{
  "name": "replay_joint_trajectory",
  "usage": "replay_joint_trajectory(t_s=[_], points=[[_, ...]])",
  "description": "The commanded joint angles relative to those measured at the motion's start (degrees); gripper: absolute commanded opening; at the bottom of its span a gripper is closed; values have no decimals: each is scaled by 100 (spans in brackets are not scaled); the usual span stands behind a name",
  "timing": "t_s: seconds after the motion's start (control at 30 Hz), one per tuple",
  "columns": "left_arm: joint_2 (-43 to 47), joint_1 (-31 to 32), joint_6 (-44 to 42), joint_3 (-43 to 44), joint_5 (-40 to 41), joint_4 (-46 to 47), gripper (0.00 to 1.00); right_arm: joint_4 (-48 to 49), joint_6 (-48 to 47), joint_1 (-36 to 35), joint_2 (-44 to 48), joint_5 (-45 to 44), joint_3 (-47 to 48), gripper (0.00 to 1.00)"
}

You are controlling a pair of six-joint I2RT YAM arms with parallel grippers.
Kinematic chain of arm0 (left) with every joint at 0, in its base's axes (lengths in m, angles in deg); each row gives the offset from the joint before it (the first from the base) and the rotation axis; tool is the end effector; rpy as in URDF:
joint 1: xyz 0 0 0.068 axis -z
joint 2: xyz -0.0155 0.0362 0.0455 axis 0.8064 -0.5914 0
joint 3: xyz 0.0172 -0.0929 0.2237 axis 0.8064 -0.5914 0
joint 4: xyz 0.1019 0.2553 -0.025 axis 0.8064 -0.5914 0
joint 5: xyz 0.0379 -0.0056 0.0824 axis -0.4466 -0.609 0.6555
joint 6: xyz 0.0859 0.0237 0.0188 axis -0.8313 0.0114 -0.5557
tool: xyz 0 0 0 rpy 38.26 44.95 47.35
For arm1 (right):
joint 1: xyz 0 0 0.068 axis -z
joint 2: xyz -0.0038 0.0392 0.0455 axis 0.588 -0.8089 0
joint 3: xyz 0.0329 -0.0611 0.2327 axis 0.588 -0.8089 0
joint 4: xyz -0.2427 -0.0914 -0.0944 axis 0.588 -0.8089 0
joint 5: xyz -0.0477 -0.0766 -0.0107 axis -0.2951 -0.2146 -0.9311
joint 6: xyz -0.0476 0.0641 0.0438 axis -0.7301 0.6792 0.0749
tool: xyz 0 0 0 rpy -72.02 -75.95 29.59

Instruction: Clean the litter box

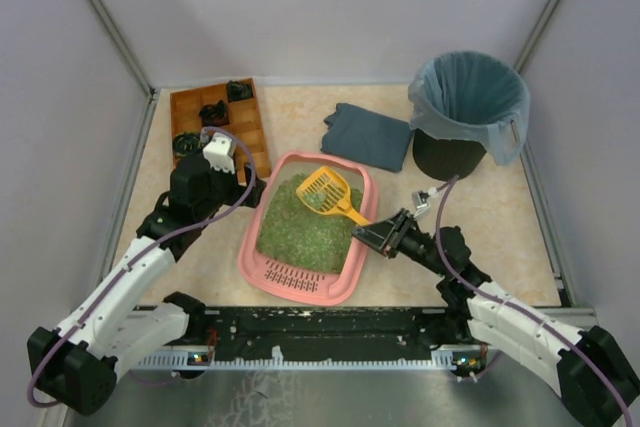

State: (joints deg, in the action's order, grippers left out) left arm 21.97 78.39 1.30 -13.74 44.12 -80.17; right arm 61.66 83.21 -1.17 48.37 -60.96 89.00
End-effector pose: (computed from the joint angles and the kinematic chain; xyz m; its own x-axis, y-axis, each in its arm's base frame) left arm 0.2613 -0.1175 0.2496 -0.4018 0.0418 -0.9148 0.3458 0.9319 -0.1093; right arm 0.1762 0.1640 0.1549 -0.7954 0.5581 -0.2363 -0.1699 0.1689 0.9709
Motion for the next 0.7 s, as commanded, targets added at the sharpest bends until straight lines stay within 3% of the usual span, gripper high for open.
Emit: replay_joint_trajectory(t_s=[0.0,0.07,0.17,0.33,0.43,0.57,0.67], points=[[27,2,-31,-41,-1,177,91,567,-246,-3,-176,581,422,0],[-18,4,-48,-18,-33,227,91,349,-415,100,-136,765,493,0],[-113,3,-27,35,-49,175,91,196,-116,298,338,118,151,0],[-89,2,207,-83,-116,336,91,702,-224,269,-81,826,189,0],[-173,-1,205,-56,-268,303,90,151,-170,409,326,374,60,0],[-123,-2,223,-108,-210,288,90,108,-514,269,76,933,435,0],[-126,5,206,-117,-308,367,90,-852,-547,493,516,420,402,0]])
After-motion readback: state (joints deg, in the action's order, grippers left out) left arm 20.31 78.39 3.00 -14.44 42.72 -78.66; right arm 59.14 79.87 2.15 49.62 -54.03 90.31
